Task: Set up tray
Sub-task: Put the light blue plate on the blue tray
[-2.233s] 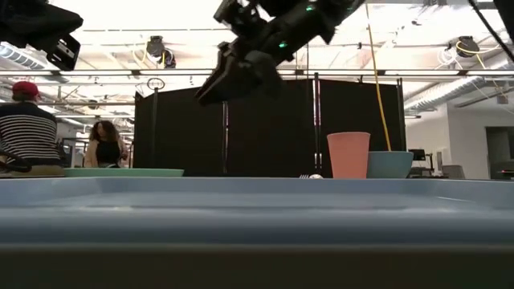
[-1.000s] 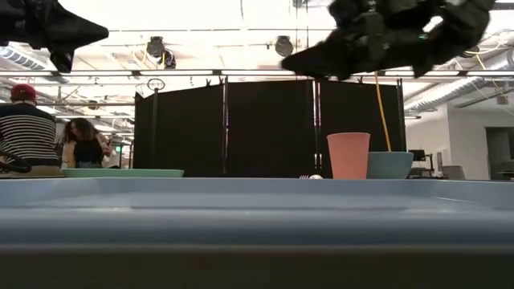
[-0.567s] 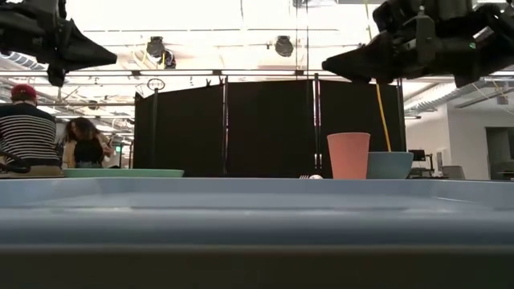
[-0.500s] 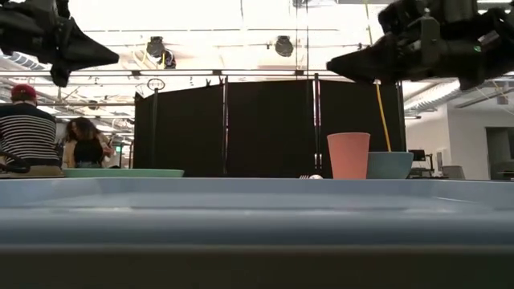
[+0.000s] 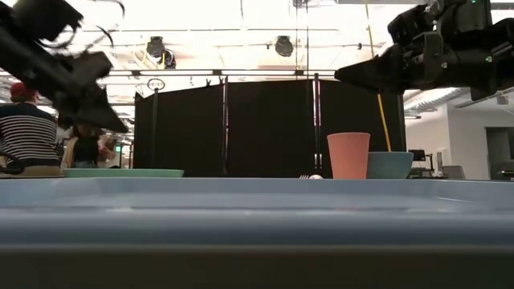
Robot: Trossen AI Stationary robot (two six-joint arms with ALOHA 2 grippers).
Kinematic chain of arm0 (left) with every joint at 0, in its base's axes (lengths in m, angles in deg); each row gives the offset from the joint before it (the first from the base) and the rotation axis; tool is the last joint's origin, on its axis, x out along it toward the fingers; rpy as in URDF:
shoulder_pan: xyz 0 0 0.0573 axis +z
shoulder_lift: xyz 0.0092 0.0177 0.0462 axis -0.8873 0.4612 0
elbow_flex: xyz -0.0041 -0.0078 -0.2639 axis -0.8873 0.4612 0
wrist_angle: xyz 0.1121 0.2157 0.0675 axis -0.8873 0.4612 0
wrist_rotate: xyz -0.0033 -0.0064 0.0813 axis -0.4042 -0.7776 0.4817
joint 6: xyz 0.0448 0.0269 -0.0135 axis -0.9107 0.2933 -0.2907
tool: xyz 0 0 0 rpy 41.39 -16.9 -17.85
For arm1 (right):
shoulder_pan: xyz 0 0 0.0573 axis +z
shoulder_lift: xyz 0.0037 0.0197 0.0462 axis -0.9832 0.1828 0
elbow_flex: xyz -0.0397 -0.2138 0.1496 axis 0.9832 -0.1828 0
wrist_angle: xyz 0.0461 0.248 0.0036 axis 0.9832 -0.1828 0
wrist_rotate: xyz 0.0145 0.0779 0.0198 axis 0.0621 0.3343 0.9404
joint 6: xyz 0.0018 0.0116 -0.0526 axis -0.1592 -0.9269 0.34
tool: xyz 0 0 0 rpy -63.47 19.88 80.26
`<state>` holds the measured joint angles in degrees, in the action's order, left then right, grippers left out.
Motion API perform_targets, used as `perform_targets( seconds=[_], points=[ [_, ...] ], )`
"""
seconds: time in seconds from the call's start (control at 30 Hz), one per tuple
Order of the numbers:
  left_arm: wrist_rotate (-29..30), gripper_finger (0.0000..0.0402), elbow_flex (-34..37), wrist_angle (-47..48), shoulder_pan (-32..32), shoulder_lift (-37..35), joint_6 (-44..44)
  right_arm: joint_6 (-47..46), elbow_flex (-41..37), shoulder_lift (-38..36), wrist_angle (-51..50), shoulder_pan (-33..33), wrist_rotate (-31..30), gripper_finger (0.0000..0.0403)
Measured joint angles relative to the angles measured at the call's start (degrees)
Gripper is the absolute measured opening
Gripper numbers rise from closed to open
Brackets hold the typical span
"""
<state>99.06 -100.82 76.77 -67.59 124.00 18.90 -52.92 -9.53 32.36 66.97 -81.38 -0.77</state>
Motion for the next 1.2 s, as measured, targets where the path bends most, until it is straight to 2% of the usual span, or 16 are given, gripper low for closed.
perform_targets(
  seconds=[0.13,0.33,0.43,0.53,0.8,1.0,1.2],
  points=[
    [-2.4,0.0074,-0.1,-0.1,5.7,3.2,-1.7,0.6,0.0,0.0,0.5,0.0,-0.1,0.0086],
    [-10.0,0.0157,-0.1,-3.9,11.2,4.8,-10.5,0.8,0.0,0.0,1.0,0.0,-0.2,0.0086],
    [-14.0,0.0187,-1.8,-0.2,12.9,7.3,-14.5,0.8,0.0,0.0,1.0,0.0,-0.3,0.0086],
    [-14.7,0.0205,-5.0,5.0,13.8,10.9,-15.1,0.8,0.0,0.0,1.0,0.0,-0.4,0.0086],
    [-12.3,0.0218,-15.1,14.9,18.0,19.6,-22.8,0.4,0.0,0.0,0.3,-0.8,-1.7,0.0086],
    [-18.5,0.0219,-20.2,18.6,23.9,26.8,-21.2,0.3,0.0,0.0,-0.2,-0.8,-1.6,0.0086],
    [-20.5,0.0219,-23.1,18.4,27.2,33.2,-24.6,-0.2,0.0,0.0,-0.2,-0.8,-1.5,0.0086]
  ],
)
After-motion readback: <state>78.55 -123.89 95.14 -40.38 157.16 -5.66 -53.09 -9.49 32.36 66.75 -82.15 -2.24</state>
